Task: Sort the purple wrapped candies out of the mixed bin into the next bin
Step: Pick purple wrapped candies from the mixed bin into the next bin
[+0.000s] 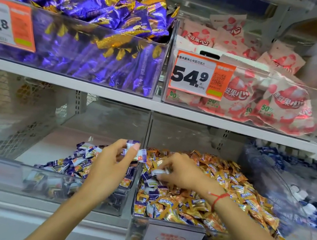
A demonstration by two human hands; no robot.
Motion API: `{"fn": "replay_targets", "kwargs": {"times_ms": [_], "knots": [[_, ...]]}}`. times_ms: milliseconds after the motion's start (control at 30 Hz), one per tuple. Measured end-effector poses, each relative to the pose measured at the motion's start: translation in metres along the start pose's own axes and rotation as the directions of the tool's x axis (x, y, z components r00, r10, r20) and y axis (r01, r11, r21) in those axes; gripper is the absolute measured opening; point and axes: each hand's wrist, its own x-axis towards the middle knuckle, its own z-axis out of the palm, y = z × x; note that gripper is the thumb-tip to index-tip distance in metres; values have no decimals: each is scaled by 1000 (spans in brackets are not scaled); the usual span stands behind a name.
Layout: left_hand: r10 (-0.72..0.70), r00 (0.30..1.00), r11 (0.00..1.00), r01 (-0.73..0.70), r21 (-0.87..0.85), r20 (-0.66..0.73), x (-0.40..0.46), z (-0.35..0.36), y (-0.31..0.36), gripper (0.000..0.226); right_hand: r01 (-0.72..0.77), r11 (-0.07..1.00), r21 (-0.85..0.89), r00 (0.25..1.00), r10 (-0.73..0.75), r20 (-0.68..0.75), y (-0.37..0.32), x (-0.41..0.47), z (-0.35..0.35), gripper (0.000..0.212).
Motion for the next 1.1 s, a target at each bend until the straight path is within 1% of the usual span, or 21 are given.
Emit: {"fn": "replay_targets", "kwargs": {"times_ms": [67, 100, 133, 200, 233, 300, 367, 400, 467, 500, 533, 600, 633, 700, 733, 833, 900, 933, 1000, 1067, 1100], "knots": [[-13, 1000, 1000, 13, -25, 12, 1, 0, -2, 40, -34, 970, 241, 999, 38, -13, 12, -8, -10, 19], [-22, 1000, 999, 23, -37, 15, 1, -1, -2, 39, -44, 918, 393, 998, 59, -25, 17, -13, -14, 20], [-27, 999, 999, 27, -45, 18, 1, -2, -2, 37, -56, 828, 557, 996, 87, -28, 21, -19, -18, 22], [-16, 1000, 999, 17, -43, 21, 2, -4, -2, 37, -87, 579, 811, 989, 147, 2, 25, -31, -24, 25], [-5, 1000, 999, 6, -42, 22, 2, -5, 0, 37, -108, 474, 874, 984, 176, 26, 27, -36, -26, 26], [-6, 1000, 1000, 7, -14, 29, 1, -10, 3, 34, -141, 331, 933, 974, 215, 71, 29, -40, -25, 28], [10, 999, 996, -13, 84, 31, 0, -16, 1, 38, -144, 276, 950, 973, 215, 85, 25, -42, -24, 29], [33, 999, 976, -35, 216, 13, 0, -21, -2, 36, -120, 311, 943, 977, 203, 57, 21, -42, -23, 29], [99, 994, 849, -63, 524, -40, 1, -30, -7, 28, -9, 488, 873, 984, 161, -80, 5, -38, -23, 26], [108, 992, 805, -49, 591, -65, 3, -35, -9, 27, 70, 560, 826, 977, 127, -170, -7, -32, -23, 24], [95, 993, 794, -31, 607, -74, 5, -39, -11, 29, 156, 606, 780, 965, 77, -252, -22, -27, -23, 23], [30, 996, 805, 24, 593, -81, 11, -44, -16, 39, 287, 712, 640, 935, -63, -350, -48, -13, -20, 24], [-3, 998, 809, 43, 586, -69, 12, -45, -18, 43, 313, 778, 545, 928, -129, -349, -58, -6, -17, 26], [-54, 998, 827, 70, 558, -46, 12, -47, -21, 47, 317, 863, 392, 940, -231, -253, -68, 2, -15, 33], [-54, 997, 845, 70, 530, -46, 11, -47, -19, 47, 311, 883, 352, 943, -242, -229, -66, 3, -15, 35], [-1, 999, 937, 14, 348, -39, 7, -42, -12, 44, 235, 904, 357, 934, -108, -342, -43, -3, -19, 26], [-3, 998, 978, -10, 206, 64, 3, -33, -7, 54, 182, 931, 315, 916, -44, -399, -22, -4, -16, 24], [-14, 990, 983, -12, 181, 140, 1, -28, -5, 62, 155, 956, 249, 932, -58, -357, -14, -1, -10, 25], [-36, 956, 976, -29, 217, 291, -5, -17, -6, 70, 99, 993, 69, 989, -90, -117, -5, 6, 7, 47], [-67, 926, 959, -42, 279, 372, -8, -11, -7, 66, 86, 986, -143, 989, -67, 132, -2, 12, 23, 67], [-80, 923, 952, -41, 304, 376, -9, -10, -6, 64, 98, 963, -251, 982, -52, 183, 0, 13, 27, 66]]}}
